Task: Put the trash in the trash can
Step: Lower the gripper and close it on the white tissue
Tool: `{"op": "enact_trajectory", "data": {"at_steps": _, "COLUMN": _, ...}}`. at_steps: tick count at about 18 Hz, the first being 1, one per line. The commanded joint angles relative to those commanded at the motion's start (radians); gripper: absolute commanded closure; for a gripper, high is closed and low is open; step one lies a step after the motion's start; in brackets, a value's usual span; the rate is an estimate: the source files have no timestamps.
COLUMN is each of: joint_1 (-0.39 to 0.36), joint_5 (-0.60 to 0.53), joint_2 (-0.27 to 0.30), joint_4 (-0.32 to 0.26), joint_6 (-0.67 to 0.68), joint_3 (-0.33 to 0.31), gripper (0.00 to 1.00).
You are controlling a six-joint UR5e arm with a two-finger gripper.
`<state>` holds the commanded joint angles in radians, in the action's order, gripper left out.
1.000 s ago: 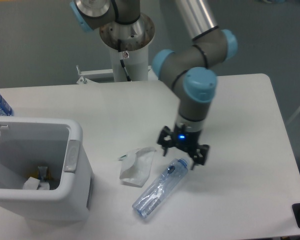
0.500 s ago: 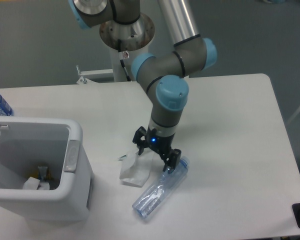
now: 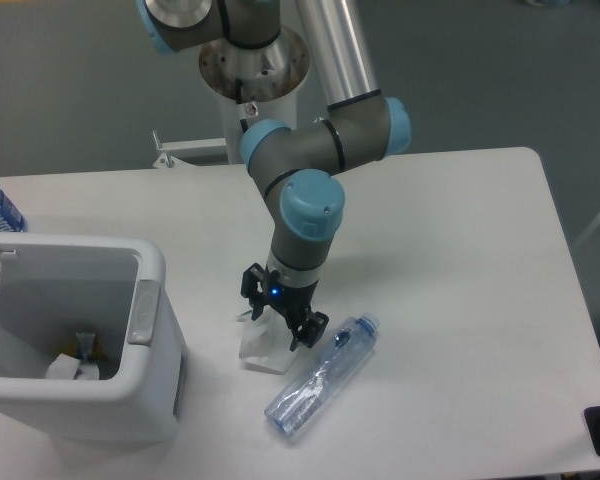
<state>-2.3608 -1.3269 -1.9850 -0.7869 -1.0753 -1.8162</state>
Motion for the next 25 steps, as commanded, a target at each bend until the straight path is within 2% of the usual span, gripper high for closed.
{"op": "enact_trajectory", "data": {"at_steps": 5, "joint_1": -0.003, "joint_5": 0.064, "joint_2": 0.012, "joint_4": -0.005, "joint_6": 0.0, "joint_3": 0.008, "gripper": 1.0}}
{"op": "enact_trajectory", "data": {"at_steps": 13, "joint_1": -0.015, "joint_5": 0.107, "joint_2": 0.037, "joint_4": -0.017, "joint_6": 0.0, "joint_3": 0.023, "gripper": 1.0}}
{"op": "enact_trajectory", "data": {"at_steps": 17, "joint_1": -0.052, "joint_5": 0.225, "joint_2": 0.083, "joint_4": -0.089, "joint_6": 0.0, "joint_3": 0.034, "gripper": 1.0}}
{"op": "enact_trajectory", "data": {"at_steps": 22, "joint_1": -0.095, "joint_5": 0.382, "joint_2": 0.13, "joint_4": -0.207, "joint_6": 0.021, "joint_3": 0.112, "gripper": 1.0}}
{"op": "enact_trajectory", "data": {"at_steps": 25, "joint_1": -0.11, "joint_5": 0.472, "joint_2": 0.132, "joint_4": -0.213, "joint_6": 0.134, "joint_3": 0.207, "gripper": 1.0}}
